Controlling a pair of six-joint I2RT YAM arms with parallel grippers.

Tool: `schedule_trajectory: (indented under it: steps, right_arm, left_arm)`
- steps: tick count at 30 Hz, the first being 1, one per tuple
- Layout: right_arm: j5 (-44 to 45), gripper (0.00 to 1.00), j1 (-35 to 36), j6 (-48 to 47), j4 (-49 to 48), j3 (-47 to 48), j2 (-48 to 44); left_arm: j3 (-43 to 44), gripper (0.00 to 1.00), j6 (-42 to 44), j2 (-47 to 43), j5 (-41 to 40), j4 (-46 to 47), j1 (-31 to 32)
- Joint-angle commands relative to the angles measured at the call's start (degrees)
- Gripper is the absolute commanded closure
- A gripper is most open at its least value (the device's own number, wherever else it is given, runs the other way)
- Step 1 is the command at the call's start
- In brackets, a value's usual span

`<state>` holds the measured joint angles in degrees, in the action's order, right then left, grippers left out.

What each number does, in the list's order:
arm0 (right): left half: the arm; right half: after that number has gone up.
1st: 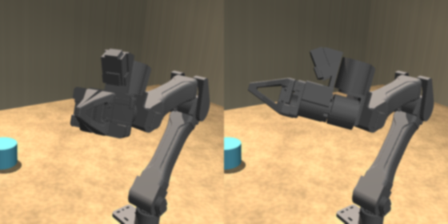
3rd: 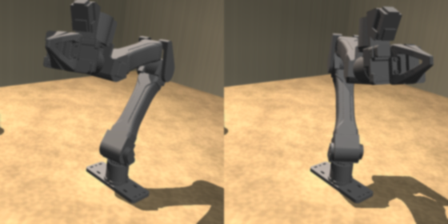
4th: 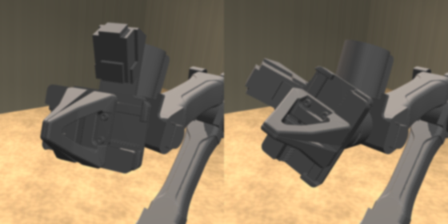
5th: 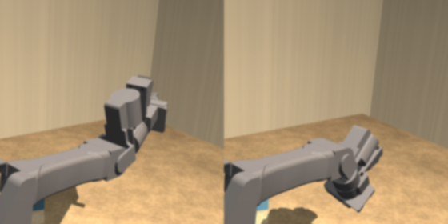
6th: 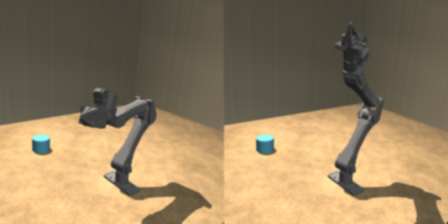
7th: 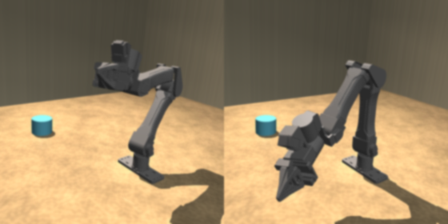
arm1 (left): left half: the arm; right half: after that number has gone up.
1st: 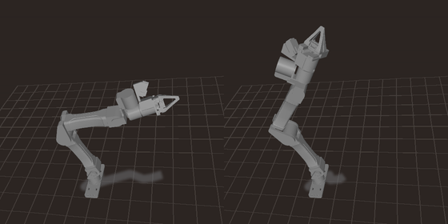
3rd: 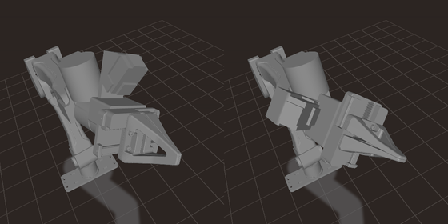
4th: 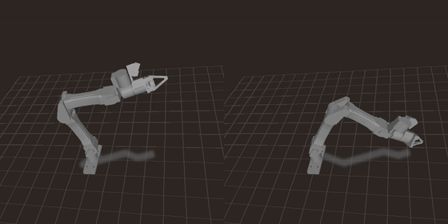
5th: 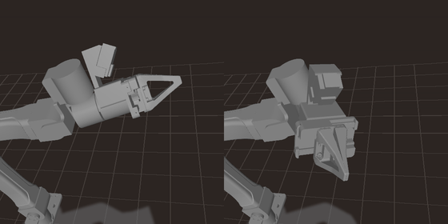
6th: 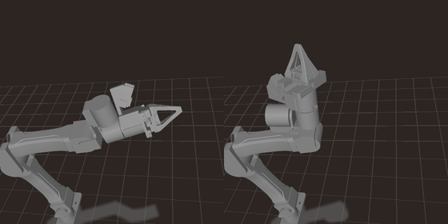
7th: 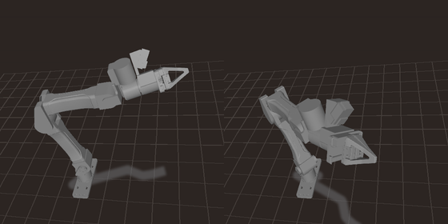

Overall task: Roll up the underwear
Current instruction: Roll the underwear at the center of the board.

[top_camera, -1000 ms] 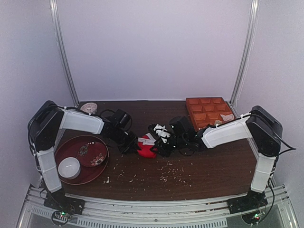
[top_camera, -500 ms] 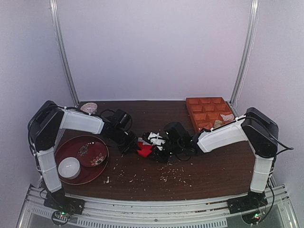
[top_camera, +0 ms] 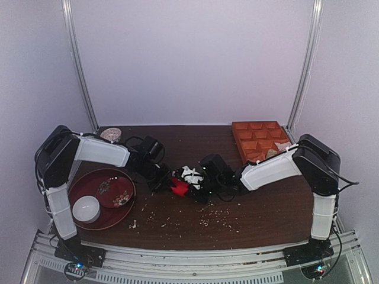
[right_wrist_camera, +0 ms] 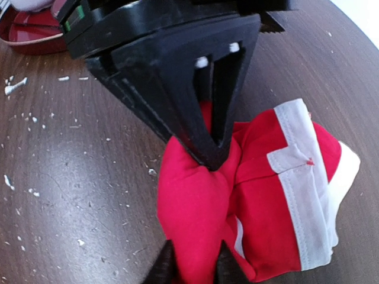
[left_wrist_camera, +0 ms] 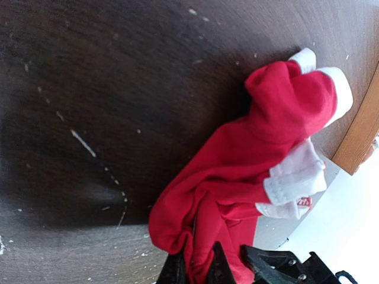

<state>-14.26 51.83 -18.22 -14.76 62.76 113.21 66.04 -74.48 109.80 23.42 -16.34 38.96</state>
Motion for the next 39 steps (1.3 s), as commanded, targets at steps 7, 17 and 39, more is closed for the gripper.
schedule_trajectory:
  steps: [7,17,39]
  right_arm:
    - [-5.5,1.0,-1.0,5.5,3.8,2.2,0.6]
    - [-12.7,1.0,-4.5,15.6,7.4,5.4,-0.4]
    - [-11.6,1.0,-5.7,34.8,-10.3,-8.1,-2.2]
  left_arm:
    - [-0.7,1.0,-0.7,2.1,0.0,-2.5,0.1]
    - [-0.1,1.0,-0.6,1.5,0.1,-2.7,0.0]
    - [1.9,0.65,1.4,-2.2,-3.4,-4.5,-1.9]
